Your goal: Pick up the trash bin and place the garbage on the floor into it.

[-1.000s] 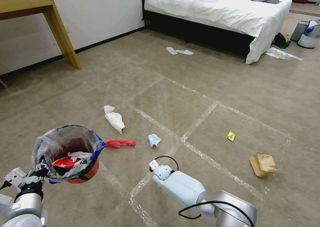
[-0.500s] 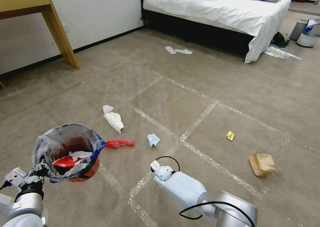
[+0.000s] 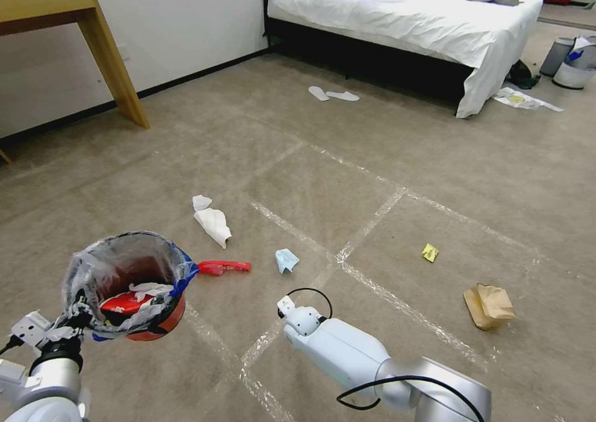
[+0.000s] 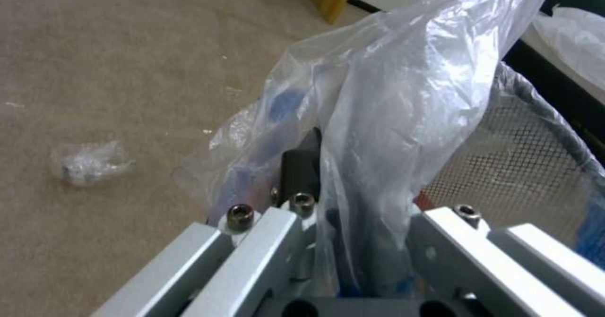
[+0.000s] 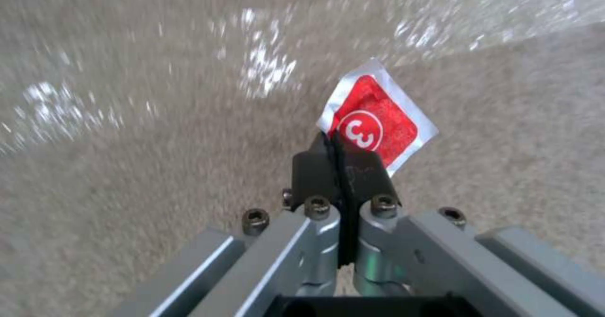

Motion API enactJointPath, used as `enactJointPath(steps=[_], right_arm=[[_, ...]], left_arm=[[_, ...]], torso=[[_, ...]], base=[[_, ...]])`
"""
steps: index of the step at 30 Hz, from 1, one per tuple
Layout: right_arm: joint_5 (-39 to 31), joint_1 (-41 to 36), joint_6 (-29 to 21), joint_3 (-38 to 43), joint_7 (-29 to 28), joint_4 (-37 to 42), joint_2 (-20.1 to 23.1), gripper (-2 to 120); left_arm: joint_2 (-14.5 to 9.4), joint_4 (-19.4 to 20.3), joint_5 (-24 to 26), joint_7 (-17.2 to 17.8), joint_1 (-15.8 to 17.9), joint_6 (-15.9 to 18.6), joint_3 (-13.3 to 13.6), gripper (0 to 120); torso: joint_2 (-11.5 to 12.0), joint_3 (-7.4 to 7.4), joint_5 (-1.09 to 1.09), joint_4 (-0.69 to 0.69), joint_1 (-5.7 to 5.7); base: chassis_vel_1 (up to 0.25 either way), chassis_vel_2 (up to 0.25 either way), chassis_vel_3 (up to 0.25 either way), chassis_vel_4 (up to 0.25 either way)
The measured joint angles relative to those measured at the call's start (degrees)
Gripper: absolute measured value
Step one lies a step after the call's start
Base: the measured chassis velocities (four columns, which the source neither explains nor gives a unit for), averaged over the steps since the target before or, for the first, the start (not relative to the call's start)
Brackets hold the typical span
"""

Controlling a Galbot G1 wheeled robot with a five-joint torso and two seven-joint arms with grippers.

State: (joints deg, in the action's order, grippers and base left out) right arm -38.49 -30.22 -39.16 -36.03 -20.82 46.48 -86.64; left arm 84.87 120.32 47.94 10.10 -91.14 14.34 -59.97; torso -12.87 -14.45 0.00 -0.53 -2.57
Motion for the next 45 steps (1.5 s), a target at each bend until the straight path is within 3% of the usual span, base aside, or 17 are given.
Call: enactJointPath(steps=[11, 14, 17, 19, 24, 28, 29, 32, 35, 45], right_arm=[[-7.81, -0.96, -0.23, 5.45, -6.22, 19.21, 6.91, 0], [-10.84, -2.64, 1.24, 13.0, -7.33, 36.19, 11.76, 0], [-11.91, -3.03, 1.8, 15.02, -7.35, 40.65, 13.16, 0], [-14.83, -3.52, 3.58, 19.47, -7.07, 50.87, 16.87, 0], [-15.55, -3.97, 8.83, 22.02, -3.66, 58.16, 21.56, 0], [-16.21, -5.24, 15.87, 22.88, 0.71, 64.09, 25.66, 0], [-16.21, -5.24, 15.87, 22.88, 0.71, 64.09, 25.66, 0], [-16.78, -5.35, 22.16, 22.44, 5.66, 67.9, 27.25, 0], [-18.55, -4.26, 23.64, 21.05, 6.49, 69.97, 27.28, 0], [-26.71, 1.71, 20.61, 9.76, 2.54, 75.7, 22.48, 0]], left_arm=[[-0.59, 0.68, 0.38, 0.55, -0.07, 0.53, 0.19, 4], [-1.05, 0.84, 0.66, 0.66, -0.08, 0.86, 0.56, 4], [-1.15, 0.84, 0.69, 0.69, -0.04, 0.95, 0.73, 4], [-1.46, 0.8, 0.9, 0.88, 0.08, 1.25, 1.28, 4], [-1.87, 0.49, 1.38, 1.41, 0.4, 1.84, 2.07, 4], [-2.43, 0.33, 1.92, 1.77, 0.65, 3.21, 3.56, 4], [-2.43, 0.33, 1.92, 1.77, 0.65, 3.21, 3.56, 4], [-3.28, 0.39, 2.71, 2.33, 0.66, 4.65, 4.66, 4], [-3.81, 0.46, 3.22, 2.58, 0.66, 5.18, 5.03, 4], [-5.24, 0.78, 4.71, 3.44, 0.95, 6.42, 5.6, 4]], torso=[[0.0, -0.01, 0.0, 0.0, 0.0], [0.0, 0.0, -0.01, 0.01, 0.0], [0.0, 0.0, -0.01, -0.01, 0.01], [-0.01, 0.01, -0.01, 0.0, 0.01], [-0.02, 0.01, -0.01, 0.01, 0.01], [-0.01, 0.01, -0.01, -0.02, 0.01], [-0.01, 0.01, -0.01, -0.02, 0.01], [-0.01, 0.0, 0.0, 0.0, 0.01], [-0.01, 0.0, -0.01, -0.01, 0.01], [-0.01, 0.0, 0.01, 0.01, 0.01]], base=[[0.0, 0.0, 0.0, 0.0], [0.0, 0.0, 0.0, 0.0], [0.0, 0.0, 0.0, 0.0], [0.0, 0.0, 0.0, 0.0], [0.0, 0.0, 0.0, 0.0], [0.0, 0.0, 0.0, 0.0], [0.0, 0.0, 0.0, 0.0], [0.0, 0.0, 0.0, 0.0], [0.0, 0.0, 0.0, 0.0], [0.0, 0.0, 0.0, 0.0]])
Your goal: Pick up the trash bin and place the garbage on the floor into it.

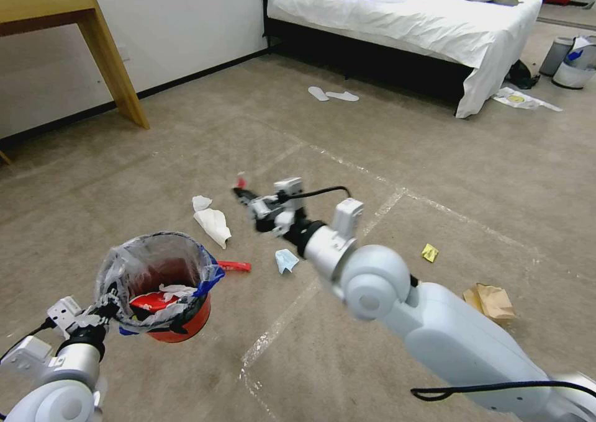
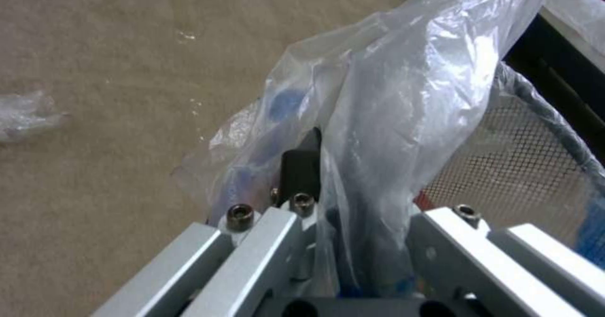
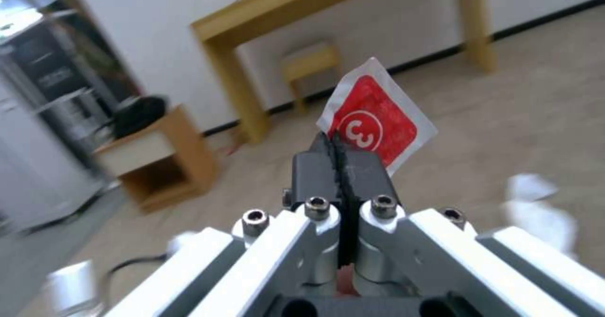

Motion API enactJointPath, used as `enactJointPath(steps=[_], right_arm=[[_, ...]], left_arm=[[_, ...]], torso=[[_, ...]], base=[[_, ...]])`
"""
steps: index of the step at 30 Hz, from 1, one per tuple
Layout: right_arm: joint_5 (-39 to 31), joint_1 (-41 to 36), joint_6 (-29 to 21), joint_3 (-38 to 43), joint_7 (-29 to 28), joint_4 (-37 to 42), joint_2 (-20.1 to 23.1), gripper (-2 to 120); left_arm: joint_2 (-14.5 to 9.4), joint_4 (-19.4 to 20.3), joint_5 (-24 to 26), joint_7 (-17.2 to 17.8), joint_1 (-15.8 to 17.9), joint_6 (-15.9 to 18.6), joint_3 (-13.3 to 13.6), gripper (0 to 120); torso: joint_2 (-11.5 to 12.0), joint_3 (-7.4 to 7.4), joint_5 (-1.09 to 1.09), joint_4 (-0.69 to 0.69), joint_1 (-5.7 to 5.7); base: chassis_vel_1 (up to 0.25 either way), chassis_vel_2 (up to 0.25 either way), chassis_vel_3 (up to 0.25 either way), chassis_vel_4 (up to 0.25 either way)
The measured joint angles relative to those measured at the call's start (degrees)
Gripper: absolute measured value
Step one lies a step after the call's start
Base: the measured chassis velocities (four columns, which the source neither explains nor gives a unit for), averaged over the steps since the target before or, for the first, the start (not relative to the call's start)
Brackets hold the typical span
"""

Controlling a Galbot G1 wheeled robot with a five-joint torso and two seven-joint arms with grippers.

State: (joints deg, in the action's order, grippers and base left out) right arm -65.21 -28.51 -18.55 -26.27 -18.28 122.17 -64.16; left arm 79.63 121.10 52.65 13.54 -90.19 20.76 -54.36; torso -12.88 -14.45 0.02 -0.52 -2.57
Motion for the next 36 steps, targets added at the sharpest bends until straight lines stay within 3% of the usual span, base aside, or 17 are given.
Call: enactJointPath(steps=[7, 18, 36], right_arm=[[-3.01, 3.43, -1.4, -6.3, -1.65, -0.86, -4.05, 0], [-6.04, 6.16, -4.45, -13.15, -5.24, -2.47, -6.26, 0], [-3.33, 7.29, -5.27, -14.74, -5.57, -8.83, -8.16, 0]], left_arm=[[-0.54, 0.04, 1.5, 0.28, 0.73, 0.98, 0.47, 4], [2.09, 0.52, -1.3, -0.87, 1.71, 1.43, 3.92, 4], [1.68, 3.55, -1.05, -0.97, 0.14, 1.28, 3.11, 4]], torso=[[0.0, 0.0, 0.0, 0.0, 0.0], [0.01, 0.0, 0.0, -0.02, 0.0], [0.01, 0.0, -0.01, 0.0, -0.01]], base=[[0.0, 0.0, 0.0, 0.0], [0.0, 0.0, 0.0, 0.0], [0.0, 0.0, 0.0, 0.0]])
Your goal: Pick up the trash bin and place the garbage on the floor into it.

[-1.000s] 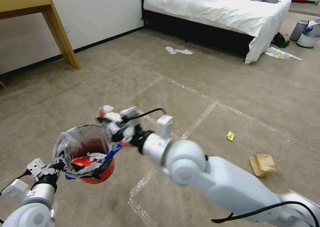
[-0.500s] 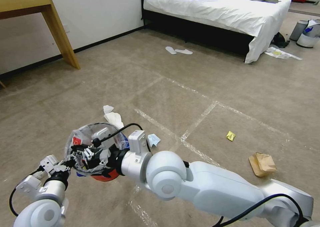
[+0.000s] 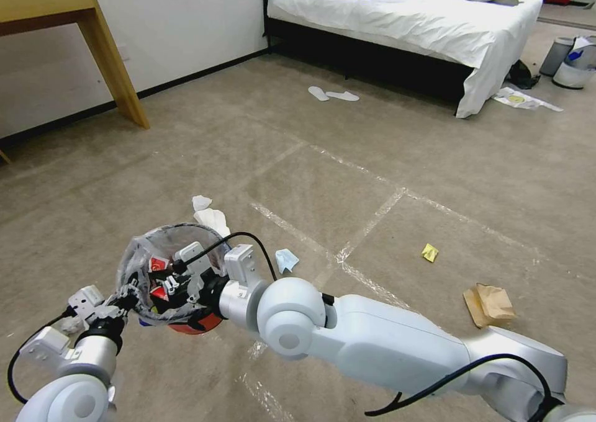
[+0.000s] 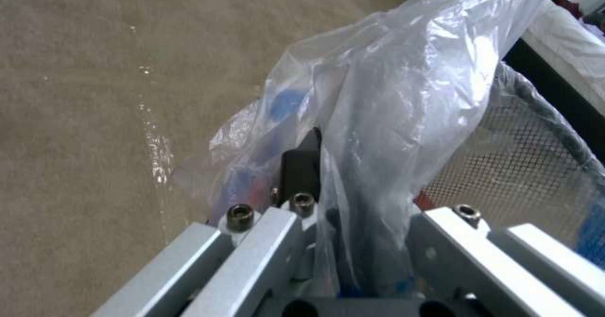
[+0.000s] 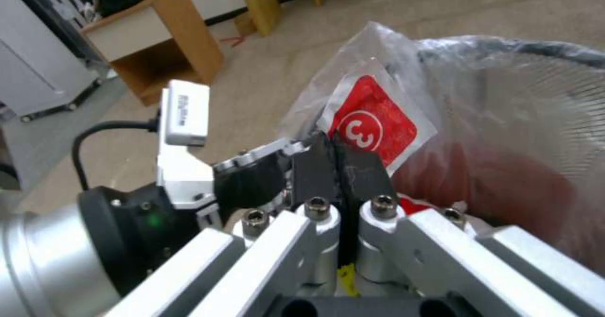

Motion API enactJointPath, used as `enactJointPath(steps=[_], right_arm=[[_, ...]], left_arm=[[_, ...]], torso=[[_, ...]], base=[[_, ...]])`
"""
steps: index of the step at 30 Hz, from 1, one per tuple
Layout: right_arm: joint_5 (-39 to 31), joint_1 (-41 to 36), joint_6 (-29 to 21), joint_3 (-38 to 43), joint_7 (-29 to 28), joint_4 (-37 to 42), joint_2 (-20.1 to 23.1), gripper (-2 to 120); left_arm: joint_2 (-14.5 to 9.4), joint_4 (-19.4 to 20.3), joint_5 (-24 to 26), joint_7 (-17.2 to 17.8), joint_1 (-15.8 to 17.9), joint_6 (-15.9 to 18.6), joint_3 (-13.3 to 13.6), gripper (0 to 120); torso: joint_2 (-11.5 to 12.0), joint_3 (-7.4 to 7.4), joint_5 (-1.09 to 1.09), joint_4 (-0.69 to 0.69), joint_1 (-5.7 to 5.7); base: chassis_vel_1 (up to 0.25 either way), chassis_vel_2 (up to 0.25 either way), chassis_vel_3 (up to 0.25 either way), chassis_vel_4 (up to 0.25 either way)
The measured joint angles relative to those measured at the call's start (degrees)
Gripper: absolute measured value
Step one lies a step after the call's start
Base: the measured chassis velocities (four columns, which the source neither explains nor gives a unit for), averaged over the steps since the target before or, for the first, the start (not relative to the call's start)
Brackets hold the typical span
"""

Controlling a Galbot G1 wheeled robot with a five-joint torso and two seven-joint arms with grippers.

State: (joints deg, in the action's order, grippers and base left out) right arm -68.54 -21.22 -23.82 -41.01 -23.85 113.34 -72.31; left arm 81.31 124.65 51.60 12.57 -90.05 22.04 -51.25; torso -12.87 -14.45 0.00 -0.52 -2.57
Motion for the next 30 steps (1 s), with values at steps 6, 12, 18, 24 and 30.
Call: enactJointPath(steps=[6, 12, 18, 24, 30], right_arm=[[1.29, 0.25, -0.18, -0.33, -0.13, -1.56, -0.59, 0], [2.16, 0.14, -0.37, -0.08, -0.33, -2.48, -0.52, 0], [2.66, 0.25, -0.44, -0.33, -0.48, -4.21, -0.97, 0], [2.74, 0.78, -1.04, -1.15, -1.3, -7.69, -2.17, 0], [2.79, 0.55, -1.61, -1.58, -1.6, -9.34, -2.22, 0]], left_arm=[[-0.1, 0.58, 0.05, -0.12, -0.49, -0.1, -0.33, 4], [-0.37, 0.6, 0.07, -0.25, -0.66, -0.37, -0.57, 4], [-0.31, 0.58, 0.07, -0.3, -0.65, -0.48, -0.57, 4], [-0.41, 0.57, 0.23, -0.35, -0.57, -0.67, -0.86, 4], [-0.2, 0.31, 0.24, -0.4, -0.55, -0.82, -0.94, 4]], torso=[[0.0, 0.0, 0.0, 0.0, 0.0], [0.0, 0.0, 0.0, -0.01, 0.0], [0.0, 0.0, 0.0, -0.01, 0.0], [0.0, 0.0, 0.0, 0.0, 0.0], [0.0, 0.0, 0.0, -0.01, 0.0]], base=[[0.0, 0.0, 0.0, 0.0], [0.0, 0.0, 0.0, 0.0], [0.0, 0.0, 0.0, 0.0], [0.0, 0.0, 0.0, 0.0], [0.0, 0.0, 0.0, 0.0]])
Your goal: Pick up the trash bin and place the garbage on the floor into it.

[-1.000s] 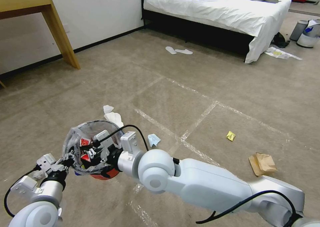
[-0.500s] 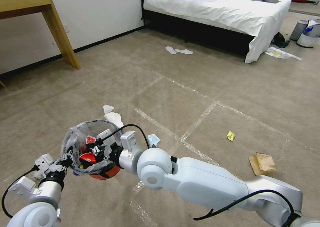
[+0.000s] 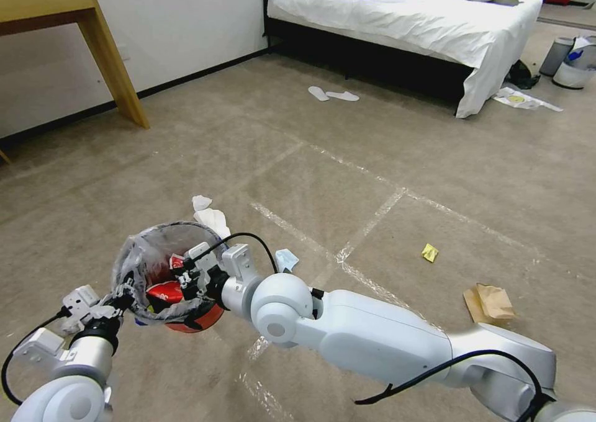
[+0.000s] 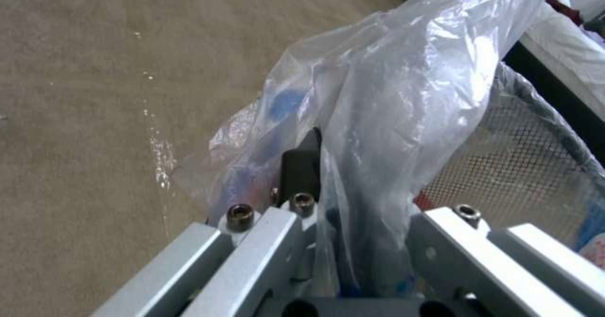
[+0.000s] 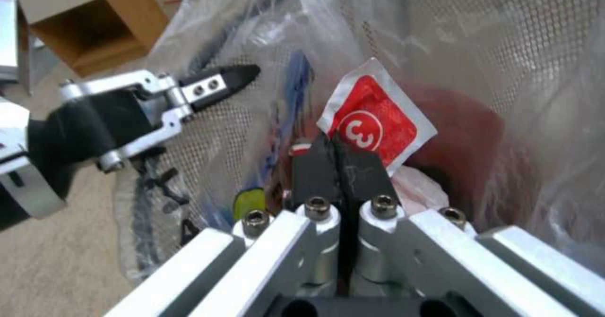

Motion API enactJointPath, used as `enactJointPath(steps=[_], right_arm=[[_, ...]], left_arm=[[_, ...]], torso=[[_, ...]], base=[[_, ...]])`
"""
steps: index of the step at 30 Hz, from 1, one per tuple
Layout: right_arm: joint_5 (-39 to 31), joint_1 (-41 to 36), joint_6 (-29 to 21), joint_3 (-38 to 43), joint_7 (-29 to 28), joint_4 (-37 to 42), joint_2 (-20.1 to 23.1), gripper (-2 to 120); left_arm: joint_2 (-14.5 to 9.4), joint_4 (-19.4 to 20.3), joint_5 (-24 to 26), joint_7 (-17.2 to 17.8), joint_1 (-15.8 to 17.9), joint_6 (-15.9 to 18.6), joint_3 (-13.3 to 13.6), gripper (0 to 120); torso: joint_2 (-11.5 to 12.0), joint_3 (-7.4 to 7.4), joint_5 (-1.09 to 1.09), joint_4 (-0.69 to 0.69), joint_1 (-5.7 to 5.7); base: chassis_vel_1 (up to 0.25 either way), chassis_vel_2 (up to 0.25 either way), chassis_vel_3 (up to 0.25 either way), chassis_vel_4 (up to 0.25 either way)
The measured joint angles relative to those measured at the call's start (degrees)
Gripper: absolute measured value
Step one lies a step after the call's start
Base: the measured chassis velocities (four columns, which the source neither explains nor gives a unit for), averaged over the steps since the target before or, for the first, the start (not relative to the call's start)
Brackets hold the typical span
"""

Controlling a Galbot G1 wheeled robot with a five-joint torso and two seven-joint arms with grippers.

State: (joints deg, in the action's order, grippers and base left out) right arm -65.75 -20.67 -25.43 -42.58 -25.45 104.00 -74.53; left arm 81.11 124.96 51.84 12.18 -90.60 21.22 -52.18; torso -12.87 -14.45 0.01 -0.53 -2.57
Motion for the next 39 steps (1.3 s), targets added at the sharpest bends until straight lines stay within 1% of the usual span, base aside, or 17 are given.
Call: enactJointPath(steps=[4, 5, 6, 8, 9, 11, 15, 18, 19, 22, 23, 25, 26, 28, 35, 36, 39], right_arm=[[0.16, -0.34, -0.34, -0.11, -0.43, -0.31, 0.08, 0], [0.29, -0.4, -0.35, -0.12, -0.44, -0.32, 0.21, 5], [0.29, -0.4, -0.35, -0.12, -0.44, -0.32, 0.21, 5], [0.31, -0.51, -0.43, -0.13, -0.69, -0.26, 0.27, 17], [0.31, -0.51, -0.43, -0.13, -0.69, -0.26, 0.27, 17], [0.28, -0.51, -0.55, -0.13, -0.74, -0.2, 0.27, 28], [0.23, -0.51, -0.76, -0.11, -0.76, -0.15, 0.27, 37], [0.17, -0.5, -1.02, -0.04, -0.81, 0.01, 0.26, 51], [0.17, -0.5, -1.02, -0.04, -0.81, 0.01, 0.26, 51], [0.11, -0.62, -1.11, 0.11, -0.92, 0.25, 0.3, 69], [0.11, -0.62, -1.11, 0.11, -0.92, 0.25, 0.3, 69], [0.12, -0.94, -1.13, 0.5, -0.98, 0.68, 0.5, 81], [0.12, -0.94, -1.13, 0.5, -0.98, 0.68, 0.5, 81], [0.13, -1.47, -1.3, 1.47, -1.16, 1.52, 0.83, 88], [0.92, -3.65, -0.38, 6.37, -1.05, 5.45, 2.77, 93], [2.9, -5.07, 2.2, 8.92, -0.03, 6.7, 3.64, 98], [4.13, -6.13, 4.19, 10.9, 1.52, 7.39, 4.31, 99]], left_arm=[[0.09, -0.2, -0.06, -0.05, 0.03, -0.12, -0.03, 4], [0.15, -0.25, -0.11, -0.05, 0.05, -0.13, -0.03, 4], [0.15, -0.25, -0.11, -0.05, 0.05, -0.13, -0.03, 4], [0.24, -0.36, -0.22, -0.05, 0.11, -0.16, 0.0, 4], [0.24, -0.36, -0.22, -0.05, 0.11, -0.16, 0.0, 4], [0.23, -0.39, -0.24, -0.05, 0.11, -0.2, 0.01, 4], [0.22, -0.39, -0.23, -0.05, 0.06, -0.24, -0.06, 4], [0.22, -0.45, -0.23, -0.05, -0.07, -0.35, -0.18, 4], [0.22, -0.45, -0.23, -0.05, -0.07, -0.35, -0.18, 4], [0.25, -0.72, -0.33, -0.05, -0.07, -0.57, -0.26, 4], [0.25, -0.72, -0.33, -0.05, -0.07, -0.57, -0.26, 4], [0.31, -0.75, -0.37, -0.05, -0.09, -0.66, -0.3, 4], [0.31, -0.75, -0.37, -0.05, -0.09, -0.66, -0.3, 4], [0.3, -0.86, -0.36, -0.05, -0.04, -0.68, -0.37, 4], [0.21, -1.12, -0.35, -0.05, 0.17, -0.69, -0.59, 4], [0.07, -1.12, -0.35, -0.05, -0.01, -0.69, -0.83, 4], [-0.03, -1.12, -0.37, -0.05, -0.11, -0.72, -1.11, 4]], torso=[[0.0, 0.0, 0.0, 0.0, 0.0], [0.0, 0.0, 0.0, 0.0, 0.0], [0.0, 0.0, 0.0, 0.0, 0.0], [0.0, 0.0, 0.0, 0.0, 0.0], [0.0, 0.0, 0.0, 0.0, 0.0], [0.0, 0.0, 0.0, 0.0, 0.0], [0.0, 0.0, 0.0, 0.0, 0.0], [0.0, 0.0, 0.0, 0.0, 0.0], [0.0, 0.0, 0.0, 0.0, 0.0], [0.0, 0.0, 0.0, 0.0, 0.0], [0.0, 0.0, 0.0, 0.0, 0.0], [0.0, 0.0, 0.0, 0.0, 0.0], [0.0, 0.0, 0.0, 0.0, 0.0], [0.0, 0.0, 0.0, 0.0, 0.0], [0.0, 0.0, -0.01, 0.0, 0.01], [0.0, 0.0, -0.01, 0.0, 0.01], [0.0, 0.0, 0.0, 0.0, 0.01]], base=[[0.0, 0.0, 0.0, 0.0], [0.0, 0.0, 0.0, 0.0], [0.0, 0.0, 0.0, 0.0], [0.0, 0.0, 0.0, 0.0], [0.0, 0.0, 0.0, 0.0], [0.0, 0.0, 0.0, 0.0], [0.0, 0.0, 0.0, 0.0], [0.0, 0.0, 0.0, 0.0], [0.0, 0.0, 0.0, 0.0], [0.0, 0.0, 0.0, 0.0], [0.0, 0.0, 0.0, 0.0], [0.0, 0.0, 0.0, 0.0], [0.0, 0.0, 0.0, 0.0], [0.0, 0.0, 0.0, 0.0], [0.0, 0.0, 0.0, 0.0], [0.0, 0.0, 0.0, 0.0], [0.0, 0.0, 0.0, 0.0]])
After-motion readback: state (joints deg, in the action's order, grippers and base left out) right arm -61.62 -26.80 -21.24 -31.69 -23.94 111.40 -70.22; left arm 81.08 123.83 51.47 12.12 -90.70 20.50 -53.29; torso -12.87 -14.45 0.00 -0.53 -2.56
